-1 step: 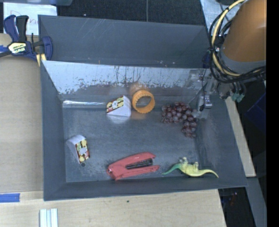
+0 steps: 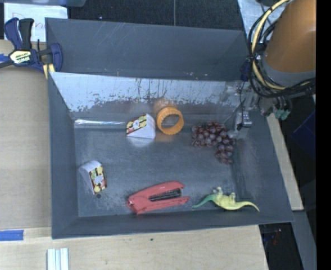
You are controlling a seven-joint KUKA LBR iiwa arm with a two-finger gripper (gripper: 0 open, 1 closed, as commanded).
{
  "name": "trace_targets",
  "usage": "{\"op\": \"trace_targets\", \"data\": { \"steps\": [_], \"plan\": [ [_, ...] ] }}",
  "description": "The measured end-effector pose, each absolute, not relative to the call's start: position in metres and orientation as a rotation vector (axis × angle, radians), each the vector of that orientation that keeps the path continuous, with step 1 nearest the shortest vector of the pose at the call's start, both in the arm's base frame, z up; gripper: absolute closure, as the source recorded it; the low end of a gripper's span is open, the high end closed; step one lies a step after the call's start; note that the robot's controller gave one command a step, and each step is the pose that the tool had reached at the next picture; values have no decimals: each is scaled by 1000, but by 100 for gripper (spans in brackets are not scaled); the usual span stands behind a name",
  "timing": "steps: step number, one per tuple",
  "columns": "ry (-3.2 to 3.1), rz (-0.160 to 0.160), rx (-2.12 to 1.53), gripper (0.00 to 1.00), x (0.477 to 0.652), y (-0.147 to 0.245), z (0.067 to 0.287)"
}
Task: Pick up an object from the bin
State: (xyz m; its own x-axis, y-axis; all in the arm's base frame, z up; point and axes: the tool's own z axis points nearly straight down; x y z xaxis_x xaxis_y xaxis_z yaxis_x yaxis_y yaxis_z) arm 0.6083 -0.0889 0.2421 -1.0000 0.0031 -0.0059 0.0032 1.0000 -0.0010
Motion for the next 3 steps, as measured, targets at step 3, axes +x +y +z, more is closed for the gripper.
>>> {"op": "trace_targets", "data": {
  "steps": [3],
  "plan": [
    [3114, -1, 343, 0, 618, -121, 126]
  ]
}}
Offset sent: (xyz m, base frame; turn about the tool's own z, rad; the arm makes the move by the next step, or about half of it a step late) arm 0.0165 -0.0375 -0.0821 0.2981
